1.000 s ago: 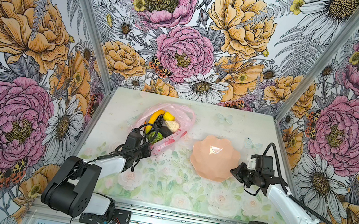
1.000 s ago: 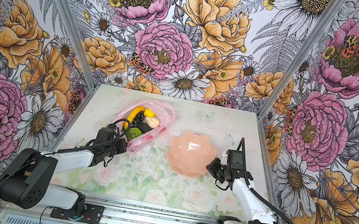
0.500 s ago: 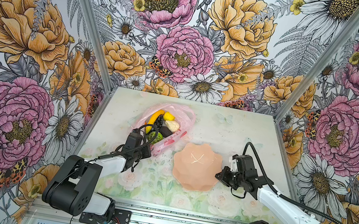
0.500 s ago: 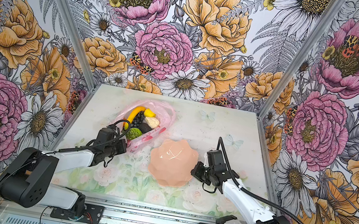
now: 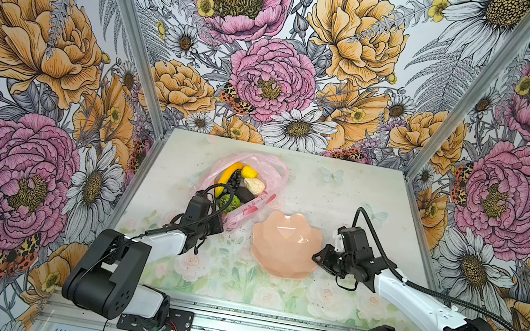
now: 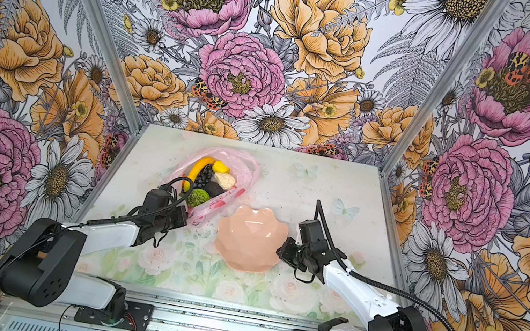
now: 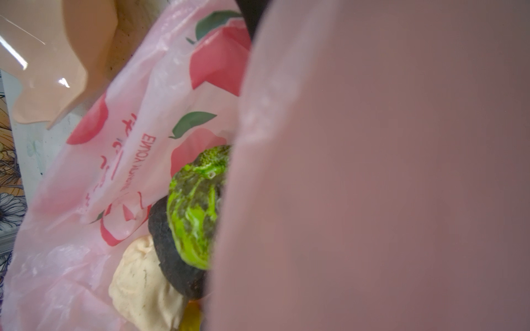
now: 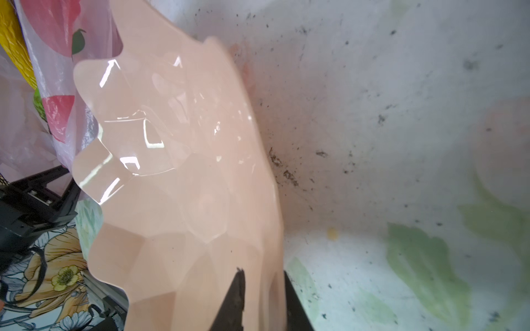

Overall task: Take fruits out of the plastic bag
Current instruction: Place the plate at the center of the table.

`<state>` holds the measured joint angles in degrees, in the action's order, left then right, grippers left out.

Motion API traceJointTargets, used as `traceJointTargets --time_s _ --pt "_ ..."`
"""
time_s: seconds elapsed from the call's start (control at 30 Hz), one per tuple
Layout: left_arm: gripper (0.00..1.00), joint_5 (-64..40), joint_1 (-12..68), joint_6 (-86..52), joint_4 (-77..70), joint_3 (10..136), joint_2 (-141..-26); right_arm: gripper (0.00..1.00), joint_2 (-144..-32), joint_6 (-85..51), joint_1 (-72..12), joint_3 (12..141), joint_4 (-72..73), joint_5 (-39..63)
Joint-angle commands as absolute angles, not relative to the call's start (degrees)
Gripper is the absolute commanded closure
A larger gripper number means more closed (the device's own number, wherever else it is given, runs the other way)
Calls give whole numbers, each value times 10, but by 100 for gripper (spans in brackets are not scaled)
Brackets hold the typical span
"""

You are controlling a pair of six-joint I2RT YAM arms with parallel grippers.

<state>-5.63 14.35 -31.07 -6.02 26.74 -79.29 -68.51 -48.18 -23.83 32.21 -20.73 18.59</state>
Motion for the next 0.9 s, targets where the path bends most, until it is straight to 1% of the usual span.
traceJointTargets --time_s 0.0,0.17,0.3,0.43,0.53,0.6,0.73,0.87 --pt "100 -28 150 -306 -42 277 -782 66 -680 -478 -242 348 -215 159" --pt "100 8 153 -319 -2 276 -757 41 -665 -452 -243 385 -275 97" --pt "100 20 154 -339 27 267 -736 32 -660 -422 -247 446 -334 22" --pt "100 22 155 -367 39 247 -709 30 -679 -396 -274 519 -359 -39" --pt "100 30 156 -385 48 234 -687 30 -718 -383 -308 582 -359 -70" --pt "100 33 157 -411 58 225 -674 30 -766 -374 -337 637 -358 -82" --pt "100 37 158 -464 77 208 -654 30 -870 -373 -378 744 -355 -73" --pt "100 45 160 -477 82 190 -626 32 -976 -355 -410 851 -356 -58"
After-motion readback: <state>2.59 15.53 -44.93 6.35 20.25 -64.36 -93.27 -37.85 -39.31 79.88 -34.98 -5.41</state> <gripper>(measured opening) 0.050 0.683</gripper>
